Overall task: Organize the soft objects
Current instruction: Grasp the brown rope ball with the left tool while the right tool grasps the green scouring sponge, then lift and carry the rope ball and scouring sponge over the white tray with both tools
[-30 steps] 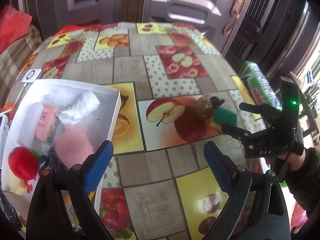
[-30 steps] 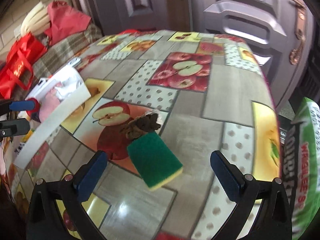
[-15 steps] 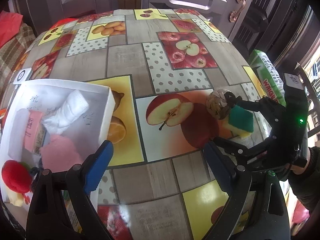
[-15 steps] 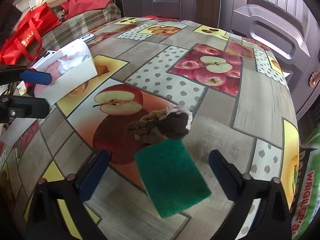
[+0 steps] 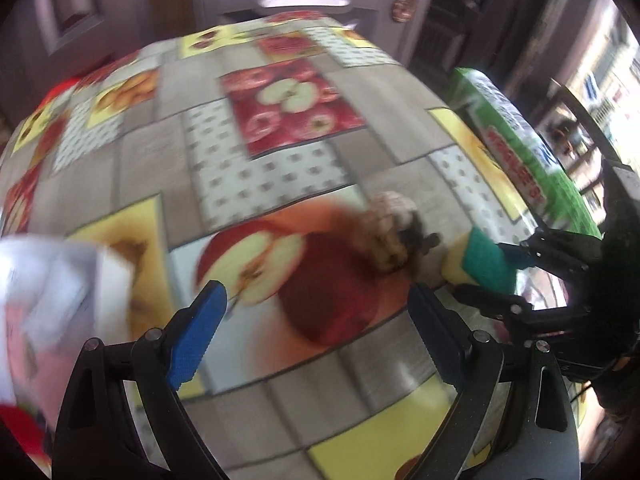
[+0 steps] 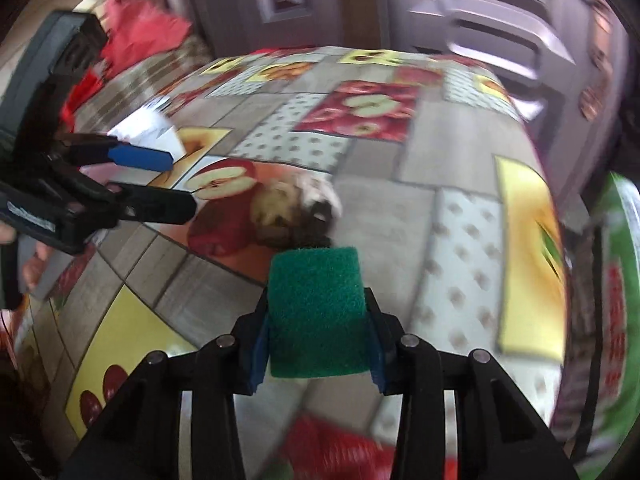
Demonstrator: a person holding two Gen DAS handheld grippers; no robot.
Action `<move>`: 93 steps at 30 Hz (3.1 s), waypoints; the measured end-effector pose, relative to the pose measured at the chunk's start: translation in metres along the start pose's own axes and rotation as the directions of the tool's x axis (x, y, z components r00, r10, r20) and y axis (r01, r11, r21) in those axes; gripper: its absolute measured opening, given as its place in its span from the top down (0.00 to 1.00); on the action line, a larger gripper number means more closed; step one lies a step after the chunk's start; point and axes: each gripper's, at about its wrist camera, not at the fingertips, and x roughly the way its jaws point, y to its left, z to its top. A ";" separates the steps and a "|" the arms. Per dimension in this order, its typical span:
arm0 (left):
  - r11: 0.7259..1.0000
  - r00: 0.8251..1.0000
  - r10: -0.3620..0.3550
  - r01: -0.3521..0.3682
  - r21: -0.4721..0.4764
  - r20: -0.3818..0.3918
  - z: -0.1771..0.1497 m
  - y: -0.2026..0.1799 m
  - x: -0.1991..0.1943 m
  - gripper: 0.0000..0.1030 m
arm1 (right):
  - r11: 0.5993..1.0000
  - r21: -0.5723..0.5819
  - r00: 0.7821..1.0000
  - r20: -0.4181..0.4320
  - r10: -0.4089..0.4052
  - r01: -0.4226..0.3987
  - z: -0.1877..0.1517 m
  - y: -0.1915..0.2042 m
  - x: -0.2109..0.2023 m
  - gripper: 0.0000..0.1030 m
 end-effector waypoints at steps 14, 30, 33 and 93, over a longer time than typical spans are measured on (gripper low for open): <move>0.989 1.000 -0.001 -0.001 0.148 0.014 0.033 -0.035 0.060 0.45 | 0.960 0.279 0.996 0.068 -0.058 0.036 -0.027 -0.036 -0.036 0.61; 0.990 0.960 -0.140 0.131 0.056 0.241 0.007 -0.032 -0.081 0.63 | 0.961 0.276 0.945 0.310 -0.106 0.017 0.010 0.005 -0.116 0.61; 0.990 0.938 -0.141 0.134 0.044 0.317 -0.002 -0.030 -0.124 0.63 | 0.968 0.251 0.921 0.371 -0.118 0.023 0.015 0.023 -0.142 0.61; 0.988 0.834 0.074 0.012 -0.152 0.547 -0.146 0.116 -0.308 0.62 | 0.996 0.084 0.824 0.566 -0.041 -0.009 0.055 0.218 -0.202 0.59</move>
